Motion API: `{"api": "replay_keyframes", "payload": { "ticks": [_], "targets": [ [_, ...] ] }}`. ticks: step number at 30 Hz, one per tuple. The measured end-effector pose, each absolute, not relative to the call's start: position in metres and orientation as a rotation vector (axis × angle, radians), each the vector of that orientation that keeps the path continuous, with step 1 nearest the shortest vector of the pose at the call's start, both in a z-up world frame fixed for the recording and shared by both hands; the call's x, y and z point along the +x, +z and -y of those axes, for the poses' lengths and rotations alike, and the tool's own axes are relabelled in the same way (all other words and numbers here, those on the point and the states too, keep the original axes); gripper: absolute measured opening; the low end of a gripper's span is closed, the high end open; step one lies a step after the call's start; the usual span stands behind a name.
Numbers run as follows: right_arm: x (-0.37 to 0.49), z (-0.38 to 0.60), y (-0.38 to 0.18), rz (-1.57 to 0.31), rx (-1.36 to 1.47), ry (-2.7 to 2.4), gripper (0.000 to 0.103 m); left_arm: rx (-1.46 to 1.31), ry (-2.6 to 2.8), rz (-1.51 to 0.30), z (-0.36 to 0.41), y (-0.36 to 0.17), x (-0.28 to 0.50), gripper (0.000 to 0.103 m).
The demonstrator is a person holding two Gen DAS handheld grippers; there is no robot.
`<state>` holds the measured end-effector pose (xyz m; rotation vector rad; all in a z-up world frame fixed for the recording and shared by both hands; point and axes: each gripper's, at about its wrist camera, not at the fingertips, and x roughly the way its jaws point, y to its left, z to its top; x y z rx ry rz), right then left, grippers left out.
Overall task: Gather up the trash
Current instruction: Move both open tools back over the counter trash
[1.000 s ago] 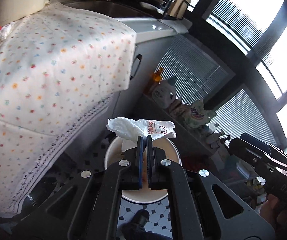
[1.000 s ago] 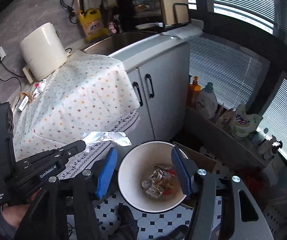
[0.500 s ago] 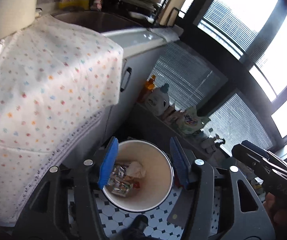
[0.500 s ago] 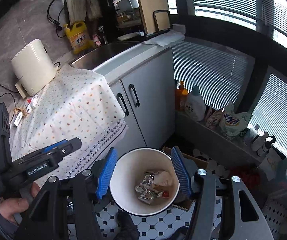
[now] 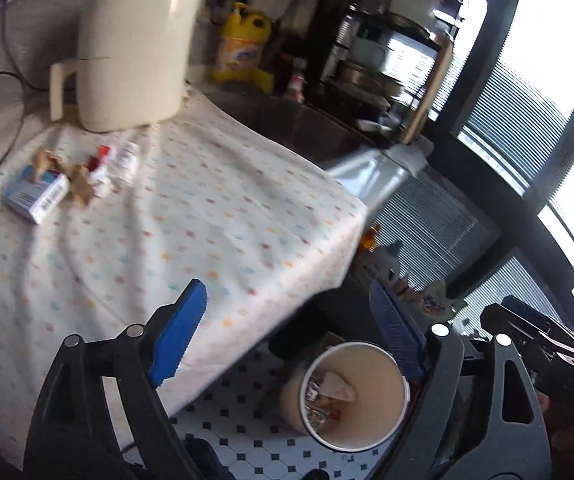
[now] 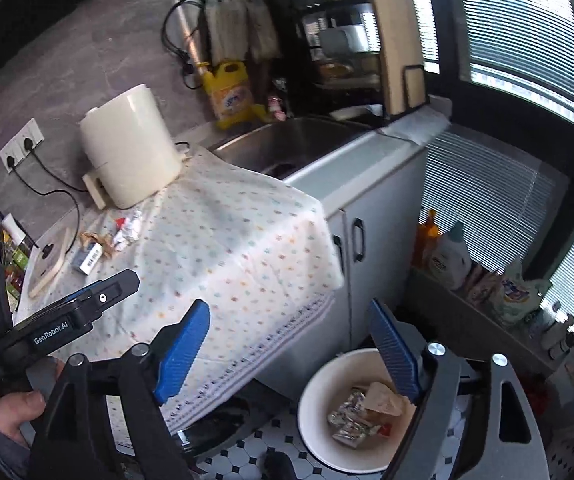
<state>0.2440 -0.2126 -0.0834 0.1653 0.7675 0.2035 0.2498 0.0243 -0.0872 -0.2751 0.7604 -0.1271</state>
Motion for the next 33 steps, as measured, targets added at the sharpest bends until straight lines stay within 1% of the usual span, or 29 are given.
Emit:
{"api": "replay_keyframes", "payload": {
  "ticks": [5,17,24,29,33],
  "targets": [
    [0.258,0.164,-0.077,-0.760,0.146,0.256,0.086,-0.308,-0.052,-0.729,-0.077,-0.081,0.249,0.085],
    [0.291,0.061,-0.071,-0.737,0.108,0.343,0.086,-0.339,0.043,-0.671,-0.185,-0.071,0.261,0.085],
    [0.314,0.019,-0.072,-0.744,0.080,0.356,0.085,-0.359,0.067,-0.663,-0.225,-0.075,0.282,0.084],
    [0.320,0.006,-0.071,-0.757,0.062,0.380,0.085,-0.365,0.092,-0.672,-0.241,-0.074,0.297,0.083],
    [0.334,-0.001,-0.076,-0.773,0.059,0.398,0.085,-0.371,0.112,-0.682,-0.249,-0.078,0.308,0.079]
  ]
}}
